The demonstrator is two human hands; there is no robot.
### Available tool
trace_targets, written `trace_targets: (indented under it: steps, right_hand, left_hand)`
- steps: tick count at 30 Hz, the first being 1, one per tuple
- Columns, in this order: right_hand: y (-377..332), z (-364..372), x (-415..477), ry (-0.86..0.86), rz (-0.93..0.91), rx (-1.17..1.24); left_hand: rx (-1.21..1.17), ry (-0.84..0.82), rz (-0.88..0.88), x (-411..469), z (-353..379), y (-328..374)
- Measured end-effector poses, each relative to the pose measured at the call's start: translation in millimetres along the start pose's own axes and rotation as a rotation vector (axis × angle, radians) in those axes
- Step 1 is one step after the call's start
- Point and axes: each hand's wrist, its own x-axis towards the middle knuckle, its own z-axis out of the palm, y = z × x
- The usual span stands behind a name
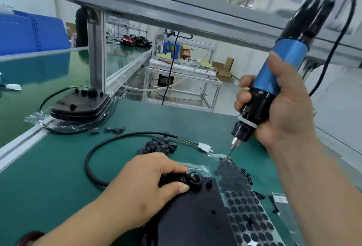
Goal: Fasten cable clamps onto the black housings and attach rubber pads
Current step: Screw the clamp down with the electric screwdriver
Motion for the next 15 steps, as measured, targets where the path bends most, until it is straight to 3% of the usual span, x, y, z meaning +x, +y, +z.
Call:
trace_targets:
  steps: [7, 15]
  right_hand:
    - [-5.0, -104.3, -6.6, 0.294, 0.224, -0.352]
    - [9.4, -173.8, -26.6, 0.436, 0.309, -0.387]
  left_hand:
    - [0.032, -0.019, -0.004, 1.4, -2.7, 4.6]
    - [-0.004, -0.026, -0.044, 1.5, -2.4, 8.9]
